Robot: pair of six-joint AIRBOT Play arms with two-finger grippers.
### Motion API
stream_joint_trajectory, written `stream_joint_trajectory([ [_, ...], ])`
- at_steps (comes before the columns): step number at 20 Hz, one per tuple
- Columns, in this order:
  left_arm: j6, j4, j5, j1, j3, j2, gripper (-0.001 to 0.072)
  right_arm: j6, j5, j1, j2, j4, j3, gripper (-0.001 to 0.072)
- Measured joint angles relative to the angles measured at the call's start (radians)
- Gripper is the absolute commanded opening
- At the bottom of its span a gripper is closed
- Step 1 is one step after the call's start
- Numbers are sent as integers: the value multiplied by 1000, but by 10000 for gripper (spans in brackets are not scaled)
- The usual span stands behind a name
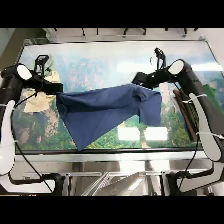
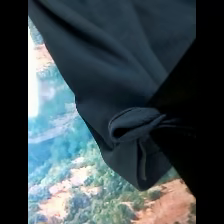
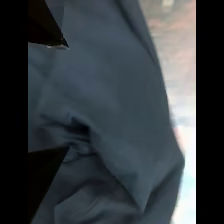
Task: Fold the shirts.
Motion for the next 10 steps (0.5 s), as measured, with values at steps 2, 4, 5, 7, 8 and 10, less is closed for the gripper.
stream_joint_trajectory([
  [2,-6,-6,-6,11,31,-31,672,-60,-84,-18,-10,28,16,712],
  [4,-26,-10,-56,34,53,-31,672,-126,-108,-48,5,48,48,712],
  [5,-34,-16,-85,48,44,-13,672,-153,-95,-69,21,54,63,708],
  [7,-44,-19,-122,79,-42,72,671,-189,-17,-124,65,58,83,707],
  [8,-50,-27,-136,96,-124,136,671,-195,43,-147,87,60,89,707],
  [10,-51,-82,-158,129,-335,277,671,-206,180,-185,127,64,94,707],
])
